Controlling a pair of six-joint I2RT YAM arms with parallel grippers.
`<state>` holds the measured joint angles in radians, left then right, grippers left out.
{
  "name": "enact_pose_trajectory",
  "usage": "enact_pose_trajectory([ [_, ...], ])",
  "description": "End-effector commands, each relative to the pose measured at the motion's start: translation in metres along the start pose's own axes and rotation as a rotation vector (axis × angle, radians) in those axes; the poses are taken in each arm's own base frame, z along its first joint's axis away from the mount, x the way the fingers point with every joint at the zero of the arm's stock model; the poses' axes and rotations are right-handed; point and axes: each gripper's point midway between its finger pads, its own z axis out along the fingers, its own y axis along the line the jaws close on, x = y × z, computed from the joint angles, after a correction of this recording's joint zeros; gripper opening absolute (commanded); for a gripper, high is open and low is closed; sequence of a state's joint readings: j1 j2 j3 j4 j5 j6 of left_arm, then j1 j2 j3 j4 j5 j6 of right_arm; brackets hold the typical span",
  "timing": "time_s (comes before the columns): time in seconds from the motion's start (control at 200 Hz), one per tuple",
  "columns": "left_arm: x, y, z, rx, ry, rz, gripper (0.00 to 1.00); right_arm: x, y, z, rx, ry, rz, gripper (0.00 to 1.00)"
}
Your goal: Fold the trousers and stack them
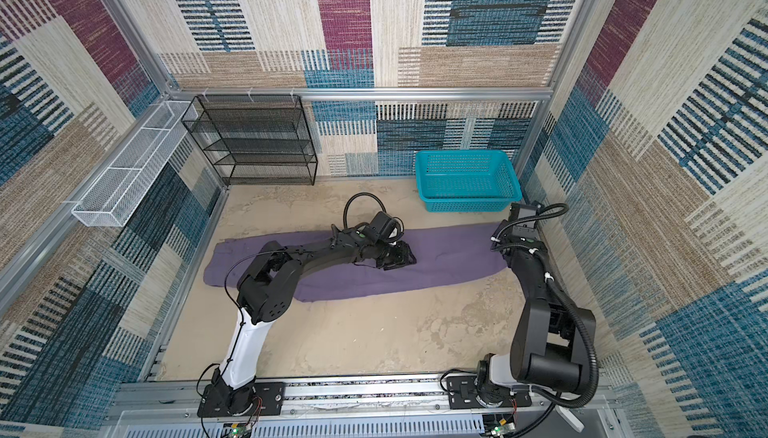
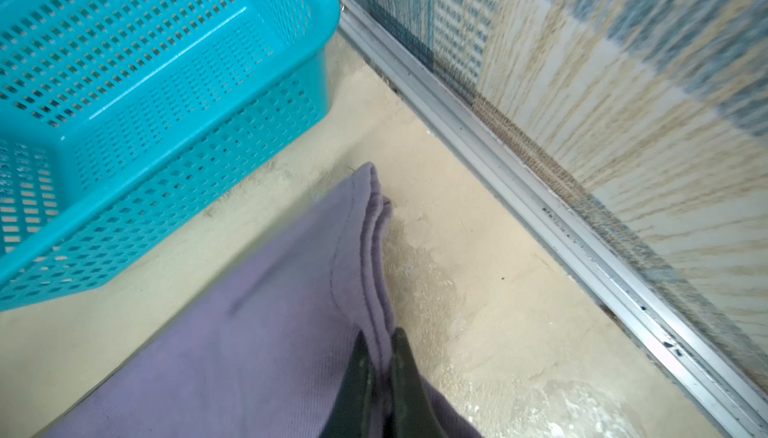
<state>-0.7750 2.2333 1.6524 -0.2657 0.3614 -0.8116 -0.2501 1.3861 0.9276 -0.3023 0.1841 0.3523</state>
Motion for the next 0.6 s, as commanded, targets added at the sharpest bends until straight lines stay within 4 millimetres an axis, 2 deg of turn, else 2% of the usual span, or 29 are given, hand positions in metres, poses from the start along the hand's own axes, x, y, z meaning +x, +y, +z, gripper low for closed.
enact_pose_trajectory([
  [0.0, 0.001, -0.002, 0.008, 0.006, 0.013, -0.027, 0.52, 0.001, -0.007, -0.005, 0.033, -0.002, 0.009, 0.00],
  [0.14, -0.003, 0.001, 0.013, -0.007, -0.006, -0.027, 0.52, 0.013, -0.007, -0.003, 0.021, 0.011, 0.001, 0.00],
  [0.24, -0.003, 0.003, 0.020, -0.010, 0.003, -0.033, 0.51, 0.017, 0.002, -0.006, -0.012, 0.017, -0.009, 0.00],
  [0.466, 0.001, 0.008, 0.023, -0.024, 0.011, -0.038, 0.50, 0.014, 0.055, -0.029, -0.126, 0.009, -0.033, 0.00],
  [0.591, 0.003, 0.008, 0.020, -0.027, 0.013, -0.034, 0.51, 0.029, 0.087, -0.034, -0.173, 0.047, -0.054, 0.00],
])
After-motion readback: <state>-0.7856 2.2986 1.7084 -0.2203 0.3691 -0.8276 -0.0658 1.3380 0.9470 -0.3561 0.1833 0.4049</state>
